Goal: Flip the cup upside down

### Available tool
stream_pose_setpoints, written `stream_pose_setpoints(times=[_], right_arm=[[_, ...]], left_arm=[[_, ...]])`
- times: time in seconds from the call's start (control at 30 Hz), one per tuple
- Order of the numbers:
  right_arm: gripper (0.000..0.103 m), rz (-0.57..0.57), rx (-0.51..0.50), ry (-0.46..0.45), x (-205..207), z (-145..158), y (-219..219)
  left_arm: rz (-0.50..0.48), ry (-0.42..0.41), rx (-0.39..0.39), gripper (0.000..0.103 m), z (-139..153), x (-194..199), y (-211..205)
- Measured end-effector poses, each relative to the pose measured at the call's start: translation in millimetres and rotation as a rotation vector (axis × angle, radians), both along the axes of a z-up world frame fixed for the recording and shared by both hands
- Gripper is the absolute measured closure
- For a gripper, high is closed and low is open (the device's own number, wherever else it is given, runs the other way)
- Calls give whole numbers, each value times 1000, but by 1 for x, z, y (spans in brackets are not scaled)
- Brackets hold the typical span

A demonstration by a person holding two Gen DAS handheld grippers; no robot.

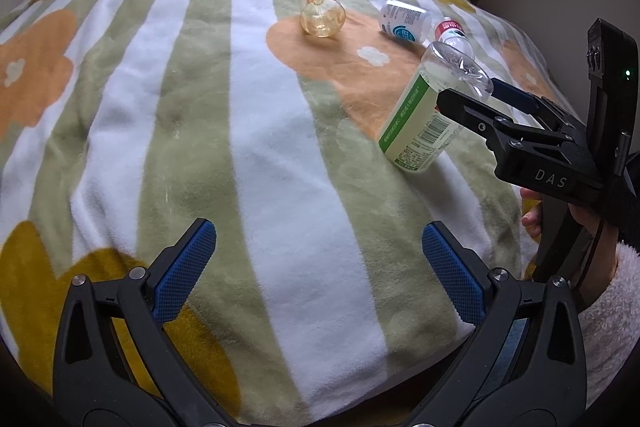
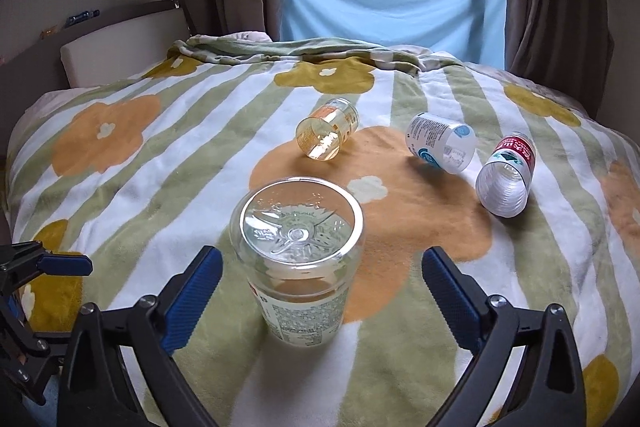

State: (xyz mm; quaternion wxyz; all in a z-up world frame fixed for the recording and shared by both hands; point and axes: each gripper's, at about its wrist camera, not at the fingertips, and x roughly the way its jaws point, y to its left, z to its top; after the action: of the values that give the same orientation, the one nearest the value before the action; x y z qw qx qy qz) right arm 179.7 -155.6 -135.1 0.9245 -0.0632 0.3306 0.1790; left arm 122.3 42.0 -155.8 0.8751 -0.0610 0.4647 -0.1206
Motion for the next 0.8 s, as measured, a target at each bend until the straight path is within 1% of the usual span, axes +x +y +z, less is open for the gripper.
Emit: stream_pose_setpoints(times=[0.2, 0.27, 0.33, 0.43, 0.53, 0.63, 0.7, 0.8], right_arm=[[4, 10, 6, -33, -13, 10, -5], [4, 16, 9, -56, -20, 20, -8], [4, 22, 13, -96, -31, 34, -12], [4, 5, 18, -168, -48, 65, -19], [3, -29, 28, -227, -64, 98, -29], [0, -63, 44, -276, -81, 127, -36], [0, -85, 43, -303, -91, 140, -39], [0, -129, 21, -351, -108, 151, -42]], left_arm=[[3, -14, 20, 0, 10, -5, -7], [4, -34, 31, 0, 19, -7, -11], [9, -75, 46, 0, 33, -11, -15], [27, -175, 66, 0, 64, -20, -20], [46, -303, 84, 0, 100, -30, -25], [69, -430, 94, 0, 133, -43, -29], [88, -503, 99, 0, 152, -54, -32], [116, -593, 97, 0, 168, -74, -34]])
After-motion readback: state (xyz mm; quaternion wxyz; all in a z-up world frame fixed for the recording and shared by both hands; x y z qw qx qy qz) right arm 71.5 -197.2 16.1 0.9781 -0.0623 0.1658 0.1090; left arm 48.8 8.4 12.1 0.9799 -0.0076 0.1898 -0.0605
